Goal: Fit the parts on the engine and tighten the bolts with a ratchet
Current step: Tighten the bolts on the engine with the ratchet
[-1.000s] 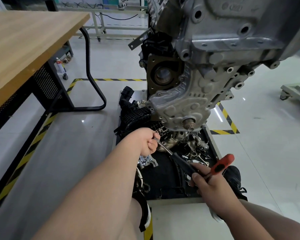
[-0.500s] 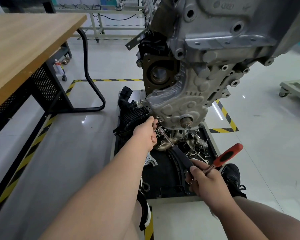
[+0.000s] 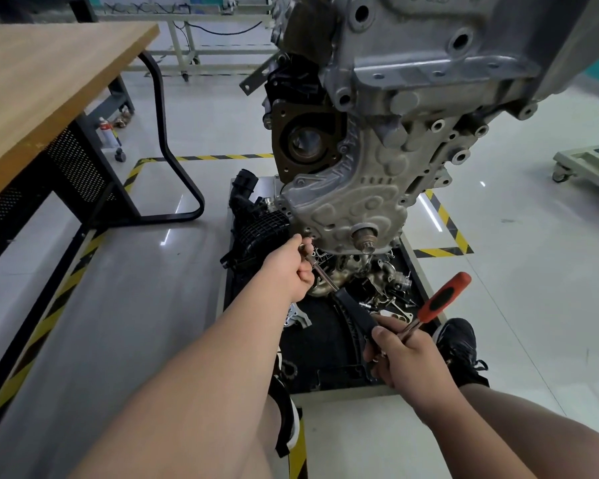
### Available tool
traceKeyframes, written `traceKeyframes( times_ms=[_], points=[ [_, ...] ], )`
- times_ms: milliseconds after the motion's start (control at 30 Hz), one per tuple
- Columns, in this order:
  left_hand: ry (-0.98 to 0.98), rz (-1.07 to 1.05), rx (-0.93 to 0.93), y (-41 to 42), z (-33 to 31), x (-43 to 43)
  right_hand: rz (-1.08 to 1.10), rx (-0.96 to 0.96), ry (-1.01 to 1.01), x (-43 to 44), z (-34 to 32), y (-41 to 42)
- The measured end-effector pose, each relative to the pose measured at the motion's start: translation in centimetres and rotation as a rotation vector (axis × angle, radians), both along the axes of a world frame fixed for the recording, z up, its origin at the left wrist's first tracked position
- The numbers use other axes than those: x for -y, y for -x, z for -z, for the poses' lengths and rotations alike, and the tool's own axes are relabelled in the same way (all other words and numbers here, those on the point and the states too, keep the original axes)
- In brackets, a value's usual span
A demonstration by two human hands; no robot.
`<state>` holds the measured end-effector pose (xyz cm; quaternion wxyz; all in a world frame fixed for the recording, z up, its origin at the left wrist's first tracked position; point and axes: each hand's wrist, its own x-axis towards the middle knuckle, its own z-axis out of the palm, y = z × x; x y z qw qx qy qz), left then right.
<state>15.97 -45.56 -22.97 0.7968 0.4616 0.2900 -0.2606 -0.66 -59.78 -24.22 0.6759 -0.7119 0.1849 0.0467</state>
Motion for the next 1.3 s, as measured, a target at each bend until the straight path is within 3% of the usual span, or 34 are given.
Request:
traceKeyframes(
  times_ms=[367, 800, 900, 1100, 1300],
  points=[
    [-0.074, 0.027, 0.029, -0.1, 0.7, 0.2, 0.002, -0.005, 0.038, 0.2, 0.1, 0.0],
    [-0.138, 0.004, -0.019, -0.3, 2.3, 2.2, 0.014, 0.021, 0.344, -1.2, 1.6, 0.5],
    [-0.148, 0.066, 0.006, -0.7, 2.5, 3.0, 0.074, -0.007, 0.225, -1.5, 2.1, 0.4],
    [-0.311, 0.112, 0.104, -1.5, 3.2, 2.9, 0.164, -0.144, -0.320, -1.2, 3.2, -0.6],
    [-0.215, 0.134, 0.133, -2.4, 3.9, 1.9, 0.196, -0.167, -0.465, -2.6, 4.5, -1.3]
  ],
)
